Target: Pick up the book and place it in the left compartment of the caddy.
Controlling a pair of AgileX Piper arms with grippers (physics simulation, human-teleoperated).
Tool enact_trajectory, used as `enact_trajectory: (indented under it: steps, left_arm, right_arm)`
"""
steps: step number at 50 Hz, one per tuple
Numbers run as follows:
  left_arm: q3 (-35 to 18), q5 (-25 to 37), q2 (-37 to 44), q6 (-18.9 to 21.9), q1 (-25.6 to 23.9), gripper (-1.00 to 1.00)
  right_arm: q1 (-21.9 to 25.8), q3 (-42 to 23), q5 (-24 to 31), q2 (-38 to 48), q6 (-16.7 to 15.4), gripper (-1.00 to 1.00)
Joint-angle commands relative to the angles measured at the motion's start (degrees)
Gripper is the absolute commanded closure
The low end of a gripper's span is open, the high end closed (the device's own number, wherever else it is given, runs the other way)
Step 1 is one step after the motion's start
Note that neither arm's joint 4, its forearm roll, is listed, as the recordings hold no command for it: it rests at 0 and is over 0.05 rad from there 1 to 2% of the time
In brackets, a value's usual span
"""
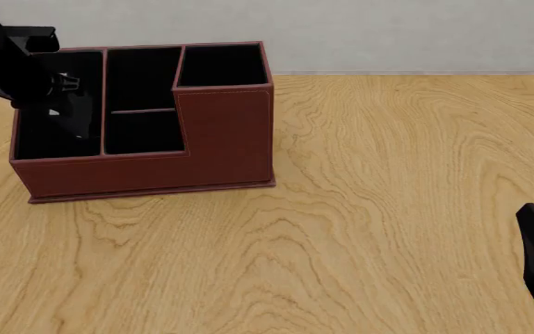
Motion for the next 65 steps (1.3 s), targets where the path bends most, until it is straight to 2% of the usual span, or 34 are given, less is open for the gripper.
enact_trajectory:
  steps: [1, 30, 65]
  left_arm:
    - [0.4, -1.3, 0.3, 1.0, 0.1, 1.0]
    - [2.5, -3.8, 1.9, 1.4, 0.2, 1.0]
    - [1.7, -5.6, 5.2, 1.0, 0.1, 1.0]
  right_arm:
    - [0.0, 0.1, 0.1, -0.2, 0.0, -1.0]
    - [0.0, 0.1, 0.1, -0.2, 0.0, -1.0]
    - [0.0, 0.1, 0.1, -0.2, 0.0, -1.0]
